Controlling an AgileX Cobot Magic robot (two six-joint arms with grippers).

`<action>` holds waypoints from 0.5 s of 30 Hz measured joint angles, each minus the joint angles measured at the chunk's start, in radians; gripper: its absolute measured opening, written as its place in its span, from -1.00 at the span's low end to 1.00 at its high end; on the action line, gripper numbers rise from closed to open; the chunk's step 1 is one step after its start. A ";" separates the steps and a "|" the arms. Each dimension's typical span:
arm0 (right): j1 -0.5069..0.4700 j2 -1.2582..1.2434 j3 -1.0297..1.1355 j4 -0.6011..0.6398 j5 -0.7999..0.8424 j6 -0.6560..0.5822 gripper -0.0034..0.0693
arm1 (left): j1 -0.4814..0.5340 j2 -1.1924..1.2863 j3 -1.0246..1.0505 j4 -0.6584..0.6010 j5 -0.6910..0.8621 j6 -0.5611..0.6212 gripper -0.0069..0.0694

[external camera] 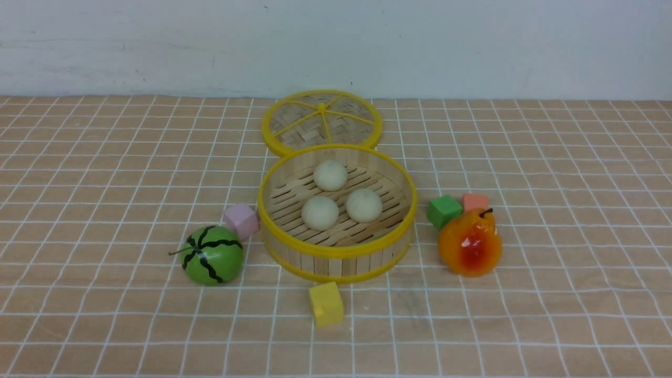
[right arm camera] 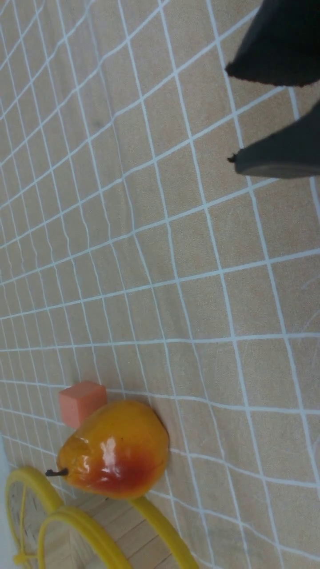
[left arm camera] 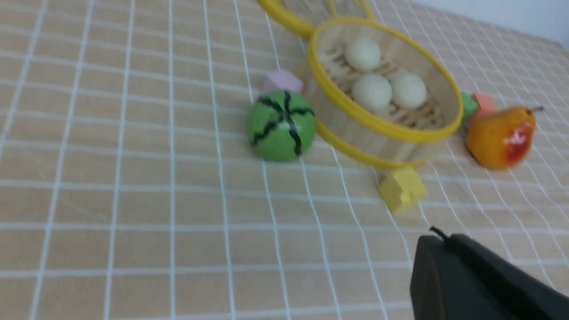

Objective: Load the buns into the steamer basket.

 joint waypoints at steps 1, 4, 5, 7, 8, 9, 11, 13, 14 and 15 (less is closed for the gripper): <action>0.000 0.000 0.000 0.000 0.000 0.000 -0.24 | 0.009 -0.006 0.018 0.012 -0.031 0.000 -0.85; 0.000 0.000 0.000 0.000 0.000 0.000 -0.24 | 0.058 -0.043 0.098 0.021 -0.136 0.010 -0.85; 0.000 0.000 0.000 0.000 0.000 0.000 -0.24 | 0.082 -0.063 0.138 0.021 -0.175 0.018 -0.85; 0.000 0.000 0.000 0.000 0.000 0.000 -0.24 | 0.143 -0.116 0.238 0.017 -0.249 0.038 -0.85; 0.000 0.000 0.000 0.000 0.000 0.000 -0.24 | 0.178 -0.144 0.296 0.010 -0.290 0.045 -0.85; 0.000 0.000 0.000 0.000 0.000 0.000 -0.24 | 0.178 -0.144 0.296 0.010 -0.290 0.045 -0.85; 0.000 0.000 0.000 0.000 0.000 0.000 -0.24 | 0.235 -0.200 0.391 -0.003 -0.344 0.051 -0.85; 0.000 0.000 0.000 0.000 0.000 0.000 -0.24 | 0.293 -0.215 0.506 -0.008 -0.361 0.054 -0.85; 0.000 0.000 0.000 0.000 0.000 0.000 -0.24 | 0.299 -0.215 0.517 -0.009 -0.354 0.054 -0.85; 0.000 0.000 0.000 0.000 0.000 0.000 -0.24 | 0.309 -0.215 0.531 -0.009 -0.342 0.054 -0.85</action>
